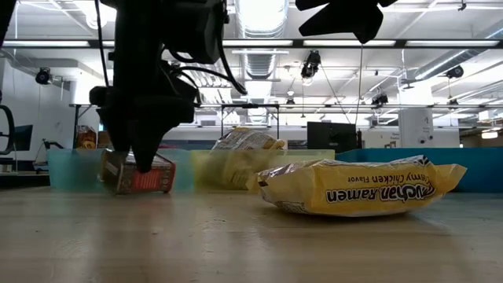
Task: Pick & Place Food Item
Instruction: Put the red seasoning can into the green bin
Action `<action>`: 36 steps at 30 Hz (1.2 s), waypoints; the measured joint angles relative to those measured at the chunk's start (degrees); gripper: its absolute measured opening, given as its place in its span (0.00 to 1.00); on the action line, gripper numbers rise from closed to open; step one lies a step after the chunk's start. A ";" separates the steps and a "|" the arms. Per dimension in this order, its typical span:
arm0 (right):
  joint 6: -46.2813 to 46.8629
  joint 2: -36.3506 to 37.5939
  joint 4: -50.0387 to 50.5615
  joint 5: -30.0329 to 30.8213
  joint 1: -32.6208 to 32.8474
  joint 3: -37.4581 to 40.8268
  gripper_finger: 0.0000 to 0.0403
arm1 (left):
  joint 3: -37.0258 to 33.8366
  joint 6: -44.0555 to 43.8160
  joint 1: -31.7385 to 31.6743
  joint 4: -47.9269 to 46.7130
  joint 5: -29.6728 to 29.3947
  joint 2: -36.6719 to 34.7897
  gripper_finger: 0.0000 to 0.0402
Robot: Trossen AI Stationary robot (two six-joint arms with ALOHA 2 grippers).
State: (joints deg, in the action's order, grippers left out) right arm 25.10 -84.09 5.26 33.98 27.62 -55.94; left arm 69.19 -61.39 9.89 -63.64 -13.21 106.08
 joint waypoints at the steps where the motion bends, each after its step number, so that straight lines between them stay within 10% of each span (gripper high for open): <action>1: 0.00 0.00 0.02 0.02 0.00 0.00 0.57 | -0.15 0.11 0.00 0.10 -0.03 -0.02 0.74; 36: -0.01 0.00 0.02 0.00 -0.02 0.00 0.57 | -0.24 4.98 0.00 1.27 0.72 -0.13 0.75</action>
State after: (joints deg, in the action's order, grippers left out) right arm 25.10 -84.09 5.28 33.98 27.60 -55.94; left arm 68.95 -56.41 9.89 -62.37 -12.49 105.95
